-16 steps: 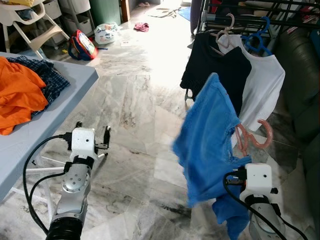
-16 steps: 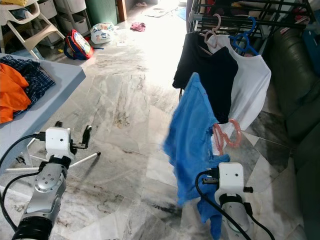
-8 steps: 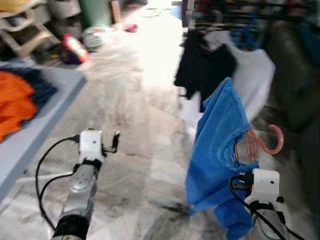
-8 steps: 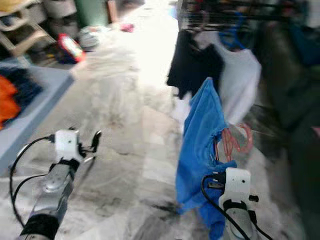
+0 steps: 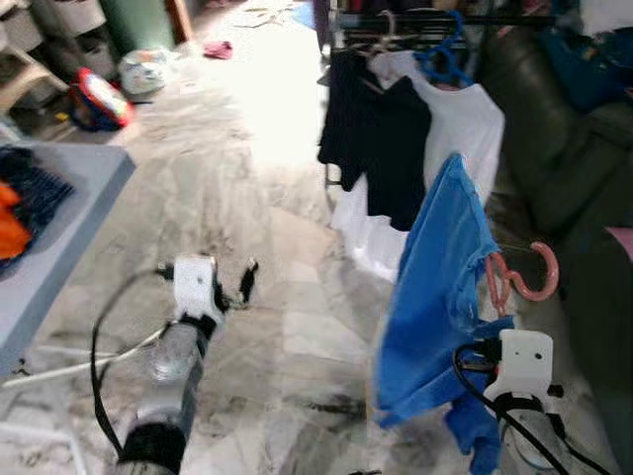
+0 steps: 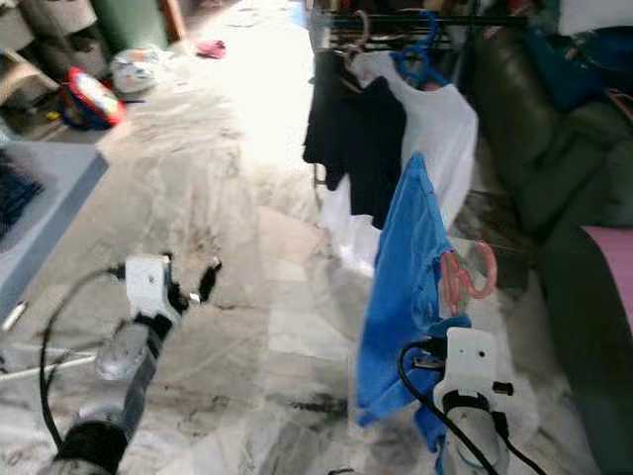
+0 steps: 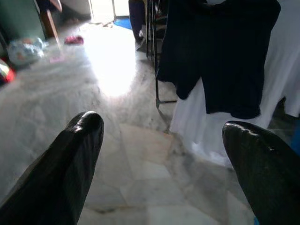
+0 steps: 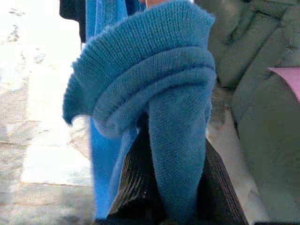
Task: Hang hanger
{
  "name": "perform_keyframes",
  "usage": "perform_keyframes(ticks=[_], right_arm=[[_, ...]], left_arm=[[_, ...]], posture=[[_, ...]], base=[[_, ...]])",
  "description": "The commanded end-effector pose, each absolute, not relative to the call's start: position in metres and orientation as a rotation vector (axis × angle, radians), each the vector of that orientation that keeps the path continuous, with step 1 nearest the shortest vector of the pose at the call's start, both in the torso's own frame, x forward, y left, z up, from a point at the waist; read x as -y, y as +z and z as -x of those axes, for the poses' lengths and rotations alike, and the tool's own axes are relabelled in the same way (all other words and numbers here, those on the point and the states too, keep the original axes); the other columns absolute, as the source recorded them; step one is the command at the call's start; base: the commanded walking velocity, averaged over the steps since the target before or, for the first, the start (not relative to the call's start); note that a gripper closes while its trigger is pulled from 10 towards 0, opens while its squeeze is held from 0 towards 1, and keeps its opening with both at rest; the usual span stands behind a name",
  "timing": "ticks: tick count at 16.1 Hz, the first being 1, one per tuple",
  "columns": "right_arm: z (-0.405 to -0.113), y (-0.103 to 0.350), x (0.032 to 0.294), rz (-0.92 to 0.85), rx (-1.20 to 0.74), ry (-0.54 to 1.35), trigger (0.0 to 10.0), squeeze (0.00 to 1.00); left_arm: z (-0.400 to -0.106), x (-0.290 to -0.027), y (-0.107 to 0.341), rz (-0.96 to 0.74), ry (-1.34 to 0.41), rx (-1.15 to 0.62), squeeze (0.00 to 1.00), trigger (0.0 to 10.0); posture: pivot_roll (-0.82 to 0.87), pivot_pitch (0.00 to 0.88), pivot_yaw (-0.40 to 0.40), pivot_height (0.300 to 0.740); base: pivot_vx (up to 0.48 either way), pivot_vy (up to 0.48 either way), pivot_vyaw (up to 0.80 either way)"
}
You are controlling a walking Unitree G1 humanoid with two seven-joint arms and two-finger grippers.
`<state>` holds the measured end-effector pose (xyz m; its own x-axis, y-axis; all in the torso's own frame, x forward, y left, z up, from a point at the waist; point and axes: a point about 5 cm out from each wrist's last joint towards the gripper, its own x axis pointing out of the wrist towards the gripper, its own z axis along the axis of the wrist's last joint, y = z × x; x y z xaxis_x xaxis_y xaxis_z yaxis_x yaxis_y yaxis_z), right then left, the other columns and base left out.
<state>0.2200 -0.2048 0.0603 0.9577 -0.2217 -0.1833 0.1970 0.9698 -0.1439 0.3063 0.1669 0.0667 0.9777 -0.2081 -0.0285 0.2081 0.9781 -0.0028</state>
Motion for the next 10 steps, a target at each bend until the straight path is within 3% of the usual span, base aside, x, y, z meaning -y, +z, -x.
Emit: perform_keyframes(ticks=[1,7,10], right_arm=[[-0.219,0.066,0.205,0.128,-0.172,-0.23,10.0,0.0],[-0.224,0.069,0.206,0.131,-0.161,-0.243,10.0,0.0],[-0.231,0.07,0.202,0.127,-0.146,-0.228,10.0,0.0]], left_arm=[[-0.303,-0.164,0.061,0.014,-0.235,-0.055,0.0,10.0],[-0.31,-0.153,0.066,0.043,-0.292,-0.038,0.0,10.0],[-0.314,-0.148,0.068,0.053,-0.311,-0.035,0.0,10.0]], posture=[[-0.11,0.115,0.045,0.74],[-0.13,0.091,0.055,0.74],[-0.13,0.093,0.063,0.74]], base=[[0.0,0.0,-0.41],[0.256,0.0,-0.76],[0.352,0.0,-0.17]])
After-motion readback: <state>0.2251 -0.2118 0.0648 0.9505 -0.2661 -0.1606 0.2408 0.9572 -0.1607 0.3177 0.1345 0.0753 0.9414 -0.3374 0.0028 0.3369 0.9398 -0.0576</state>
